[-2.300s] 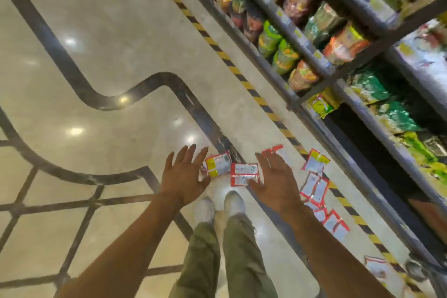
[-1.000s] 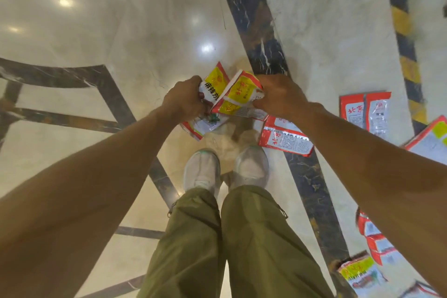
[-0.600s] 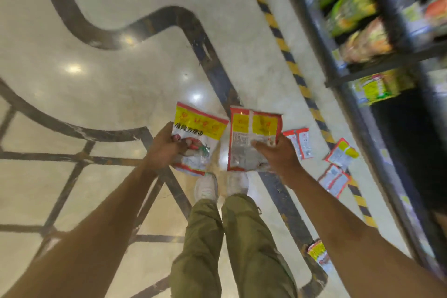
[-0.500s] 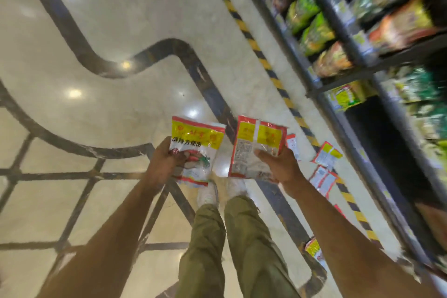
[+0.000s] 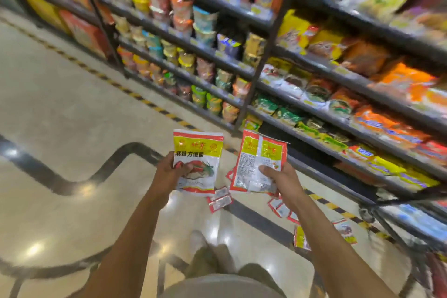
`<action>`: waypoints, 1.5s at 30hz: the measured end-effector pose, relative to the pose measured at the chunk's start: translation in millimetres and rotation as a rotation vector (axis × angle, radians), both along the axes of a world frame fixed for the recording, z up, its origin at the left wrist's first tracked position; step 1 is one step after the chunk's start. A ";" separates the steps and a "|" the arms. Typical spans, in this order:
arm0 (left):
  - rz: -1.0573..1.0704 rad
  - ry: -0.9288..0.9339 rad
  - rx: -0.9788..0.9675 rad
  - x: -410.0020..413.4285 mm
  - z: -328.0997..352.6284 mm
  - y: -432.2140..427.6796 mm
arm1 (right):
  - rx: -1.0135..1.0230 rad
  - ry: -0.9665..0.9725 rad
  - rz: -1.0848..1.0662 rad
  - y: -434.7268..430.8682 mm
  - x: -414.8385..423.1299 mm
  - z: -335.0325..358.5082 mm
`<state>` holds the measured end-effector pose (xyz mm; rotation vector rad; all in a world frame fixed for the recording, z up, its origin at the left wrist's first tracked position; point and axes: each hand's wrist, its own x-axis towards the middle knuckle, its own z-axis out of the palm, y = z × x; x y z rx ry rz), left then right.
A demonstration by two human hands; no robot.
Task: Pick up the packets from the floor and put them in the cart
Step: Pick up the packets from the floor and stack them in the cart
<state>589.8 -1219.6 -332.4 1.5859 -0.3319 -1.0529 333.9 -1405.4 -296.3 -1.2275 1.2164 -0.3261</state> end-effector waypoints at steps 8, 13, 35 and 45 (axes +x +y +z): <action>-0.291 -0.017 -0.146 -167.3 54.5 -62.9 | -0.207 -0.100 -0.366 51.0 -230.1 55.3; -0.490 -0.006 -0.172 -326.3 74.1 -63.1 | -0.292 -0.121 -0.615 120.9 -393.5 74.2; -1.226 0.076 -0.327 -859.3 154.5 -23.1 | -0.528 -0.057 -1.404 365.0 -833.0 132.3; -1.296 0.133 -0.271 -1033.7 102.6 -87.4 | -0.385 0.069 -1.417 322.8 -984.2 105.0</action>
